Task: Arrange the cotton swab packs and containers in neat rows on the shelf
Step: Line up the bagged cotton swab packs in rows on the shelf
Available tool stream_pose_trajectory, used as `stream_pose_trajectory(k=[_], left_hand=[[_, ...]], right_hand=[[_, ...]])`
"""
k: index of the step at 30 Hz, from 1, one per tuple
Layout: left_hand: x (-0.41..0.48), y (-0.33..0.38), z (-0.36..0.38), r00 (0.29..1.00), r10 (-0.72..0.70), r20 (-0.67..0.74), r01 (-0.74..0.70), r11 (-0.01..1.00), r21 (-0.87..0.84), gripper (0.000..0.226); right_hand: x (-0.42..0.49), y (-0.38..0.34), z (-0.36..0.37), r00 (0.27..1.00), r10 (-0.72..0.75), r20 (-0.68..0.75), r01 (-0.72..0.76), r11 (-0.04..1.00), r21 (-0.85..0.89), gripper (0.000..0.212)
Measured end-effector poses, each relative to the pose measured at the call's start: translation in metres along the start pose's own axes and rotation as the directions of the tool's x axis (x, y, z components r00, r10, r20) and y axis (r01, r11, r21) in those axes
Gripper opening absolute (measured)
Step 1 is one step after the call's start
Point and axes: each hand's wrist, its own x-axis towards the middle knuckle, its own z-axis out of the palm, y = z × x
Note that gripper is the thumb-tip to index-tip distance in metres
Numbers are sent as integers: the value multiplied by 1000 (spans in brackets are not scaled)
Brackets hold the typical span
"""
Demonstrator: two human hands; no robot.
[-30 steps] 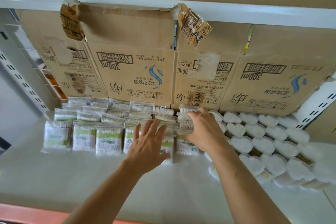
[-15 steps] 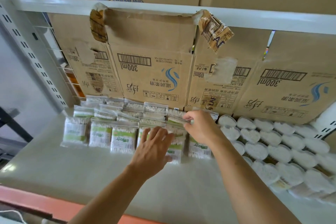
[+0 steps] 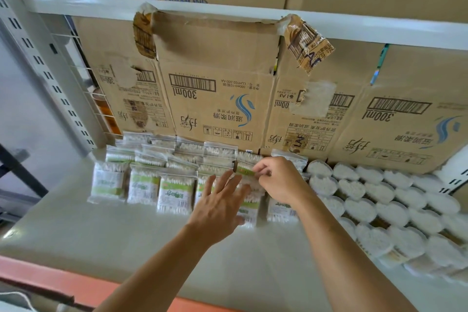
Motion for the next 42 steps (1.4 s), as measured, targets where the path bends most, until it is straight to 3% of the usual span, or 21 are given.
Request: stream_pose_trajectory(k=[4, 11, 19, 21, 27, 30, 36, 42], left_hand=[[9, -1, -2, 999, 14, 40, -15, 1000, 16, 75], [15, 4, -5, 999, -22, 45, 21, 1000, 9, 68], [18, 2, -7, 996, -37, 76, 39, 999, -13, 79], [23, 0, -12, 992, -19, 125, 17, 1000, 18, 85], [41, -3, -13, 963, -28, 267, 22, 999, 23, 105], [40, -4, -15, 971, -25, 236, 18, 999, 31, 105], [32, -2, -14, 986, -26, 162, 20, 999, 37, 101], [29, -2, -13, 991, -20, 129, 19, 1000, 12, 91]], right_hand=[[7, 1, 4, 991, -25, -128, 21, 999, -37, 30], [30, -21, 2, 991, -50, -124, 24, 979, -204, 26], [42, -21, 8, 995, 40, -93, -67, 947, -315, 18], [44, -18, 11, 995, 68, -74, -89, 945, -314, 13], [49, -19, 9, 995, 65, -73, -83, 958, -274, 24], [47, -19, 12, 994, 60, -87, -83, 950, -300, 12], [48, -22, 12, 994, 63, -87, -87, 946, -311, 12], [47, -23, 14, 982, 65, -176, -107, 964, -242, 13]])
